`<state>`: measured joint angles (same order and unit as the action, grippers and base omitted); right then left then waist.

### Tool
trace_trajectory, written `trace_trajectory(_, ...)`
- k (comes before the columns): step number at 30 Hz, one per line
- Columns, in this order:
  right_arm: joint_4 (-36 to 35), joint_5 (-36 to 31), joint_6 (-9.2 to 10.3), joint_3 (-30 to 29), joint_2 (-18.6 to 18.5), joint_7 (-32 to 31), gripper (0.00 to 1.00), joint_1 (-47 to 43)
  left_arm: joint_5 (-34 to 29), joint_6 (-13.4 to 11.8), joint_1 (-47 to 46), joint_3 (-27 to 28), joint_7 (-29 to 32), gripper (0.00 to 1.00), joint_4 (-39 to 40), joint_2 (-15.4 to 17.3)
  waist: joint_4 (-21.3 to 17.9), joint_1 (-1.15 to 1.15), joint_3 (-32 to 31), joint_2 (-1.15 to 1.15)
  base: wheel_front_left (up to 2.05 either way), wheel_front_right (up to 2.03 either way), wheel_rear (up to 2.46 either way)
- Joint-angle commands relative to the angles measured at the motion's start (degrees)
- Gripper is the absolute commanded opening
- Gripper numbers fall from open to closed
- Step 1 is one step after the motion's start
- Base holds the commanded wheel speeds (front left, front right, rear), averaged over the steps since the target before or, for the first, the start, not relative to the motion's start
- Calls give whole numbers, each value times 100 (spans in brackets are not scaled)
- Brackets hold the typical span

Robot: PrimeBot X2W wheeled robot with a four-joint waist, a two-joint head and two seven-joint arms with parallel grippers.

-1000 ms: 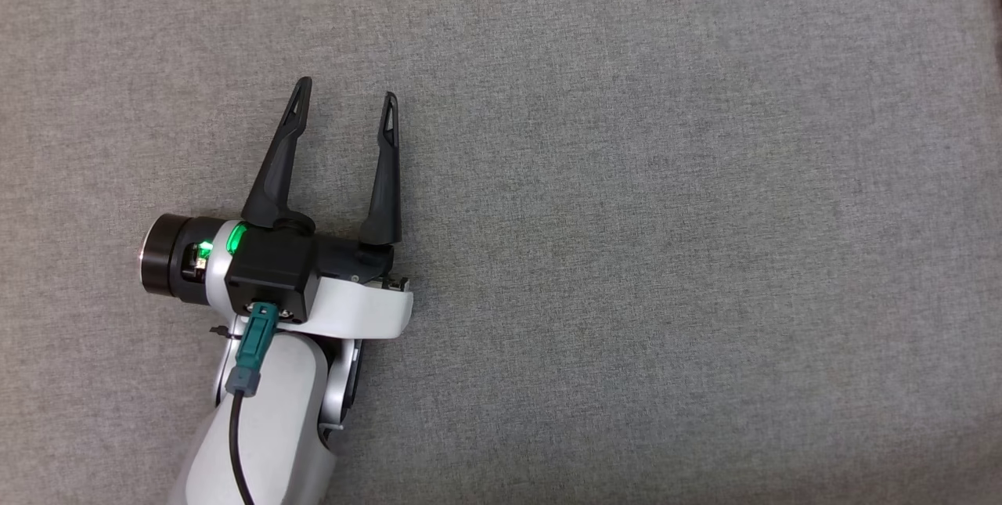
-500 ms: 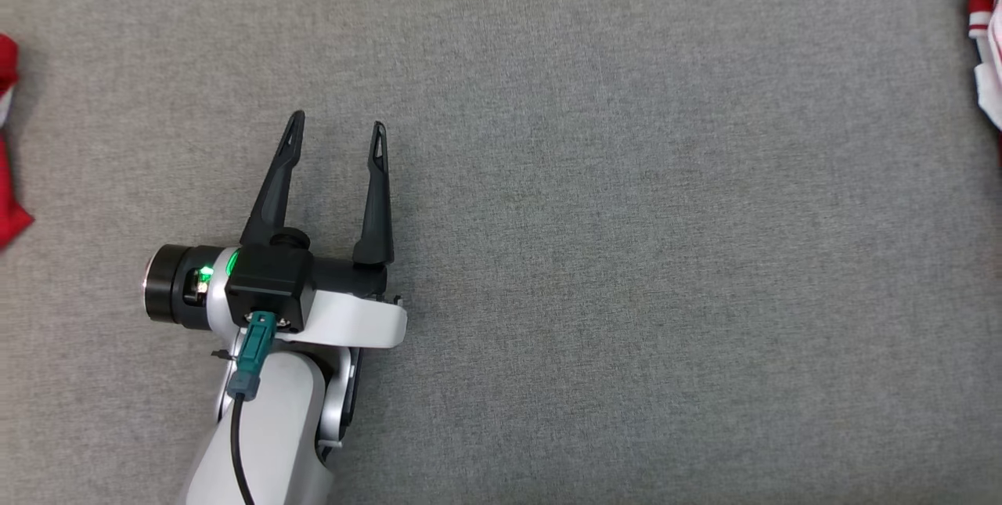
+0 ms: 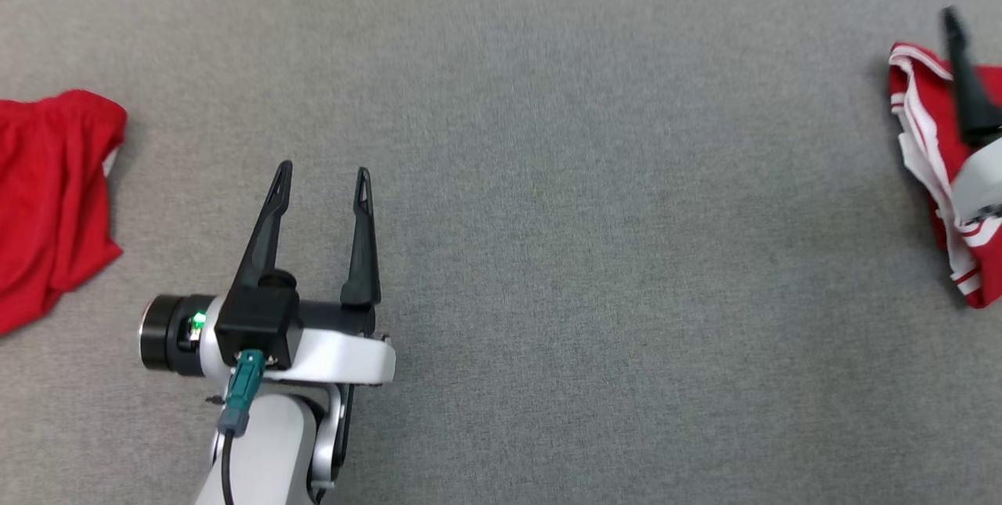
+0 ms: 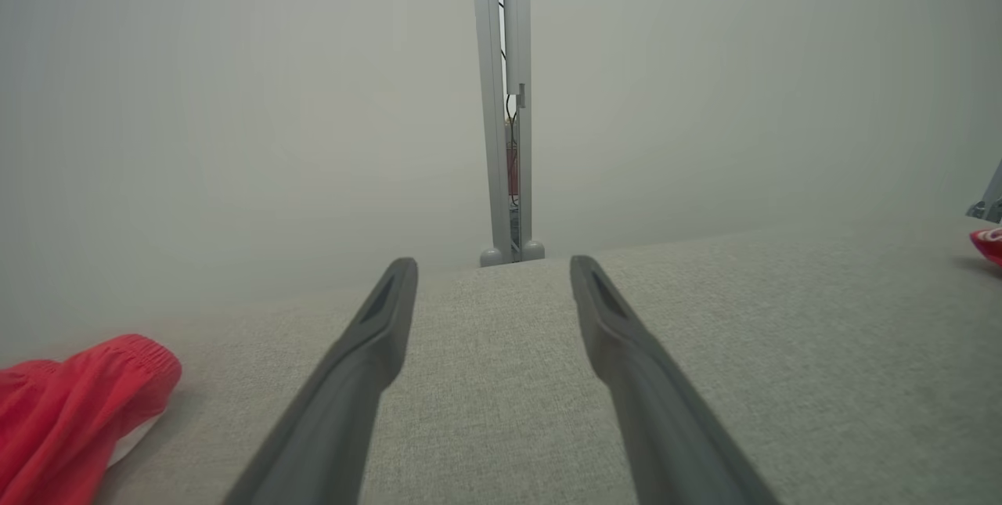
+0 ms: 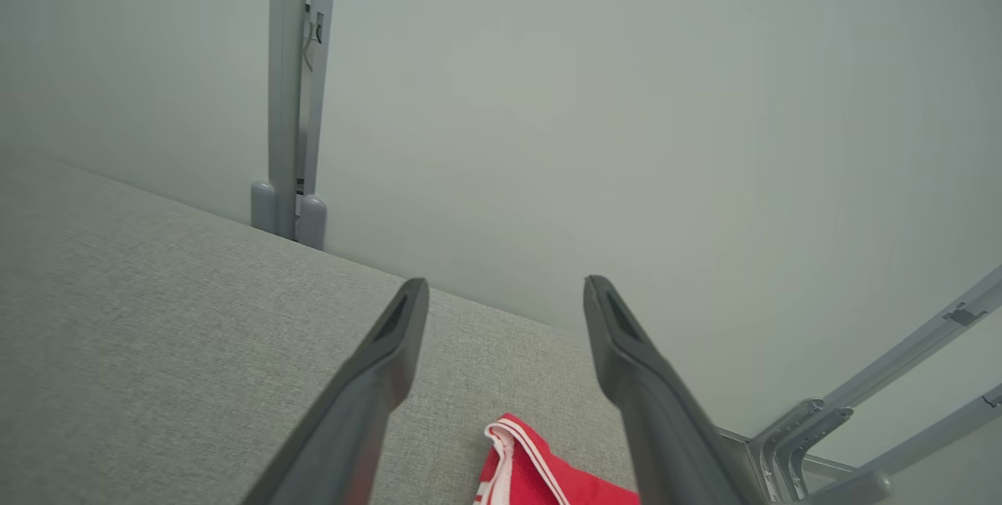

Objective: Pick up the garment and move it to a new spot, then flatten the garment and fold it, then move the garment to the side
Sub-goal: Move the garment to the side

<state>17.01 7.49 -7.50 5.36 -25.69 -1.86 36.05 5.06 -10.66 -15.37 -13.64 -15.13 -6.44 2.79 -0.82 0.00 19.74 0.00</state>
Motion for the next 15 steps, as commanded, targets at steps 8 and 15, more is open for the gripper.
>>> trace_trajectory(8, -126, 347, 0, 267, 830, 938, 100, -719, 12, -38, 610, 155, 6, 100, 48, 22, 27, 0, -825, 0, 0, 0, 0)
trace_trajectory(15, -155, 375, 0, 541, 1375, 1540, 100, -1367, -31, -25, 1073, 342, 5, 100, 94, 23, 6, 0, -1197, 0, 0, 0, 0)
